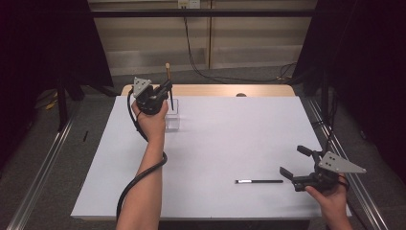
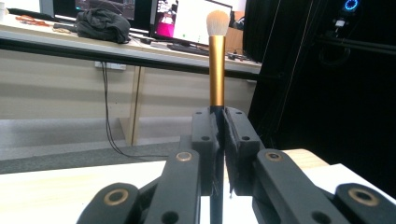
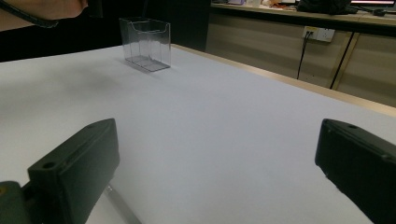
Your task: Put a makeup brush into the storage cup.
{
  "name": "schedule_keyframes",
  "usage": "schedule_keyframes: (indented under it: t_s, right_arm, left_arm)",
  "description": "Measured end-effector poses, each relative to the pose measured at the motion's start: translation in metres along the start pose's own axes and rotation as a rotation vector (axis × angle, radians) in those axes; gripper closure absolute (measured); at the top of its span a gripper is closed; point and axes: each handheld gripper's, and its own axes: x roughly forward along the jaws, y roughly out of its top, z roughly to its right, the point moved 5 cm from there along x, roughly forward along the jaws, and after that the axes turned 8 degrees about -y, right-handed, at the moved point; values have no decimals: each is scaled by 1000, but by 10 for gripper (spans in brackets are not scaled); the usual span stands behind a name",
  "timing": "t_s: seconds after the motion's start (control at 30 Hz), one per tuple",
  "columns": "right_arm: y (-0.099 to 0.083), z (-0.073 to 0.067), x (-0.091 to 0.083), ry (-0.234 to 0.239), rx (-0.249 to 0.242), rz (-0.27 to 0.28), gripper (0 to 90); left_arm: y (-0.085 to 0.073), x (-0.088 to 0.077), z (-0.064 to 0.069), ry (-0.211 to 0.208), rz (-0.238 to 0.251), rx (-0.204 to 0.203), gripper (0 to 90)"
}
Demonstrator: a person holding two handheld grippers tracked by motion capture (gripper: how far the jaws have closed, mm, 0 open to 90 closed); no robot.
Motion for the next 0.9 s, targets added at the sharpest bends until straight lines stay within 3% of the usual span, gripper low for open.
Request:
schedule_keyframes:
  t_s: [0.9]
  right_arm:
    - [0,1,-1,-3,0,-1,0]
  left_arm:
    - [-1,11,-7,22,5,6,836]
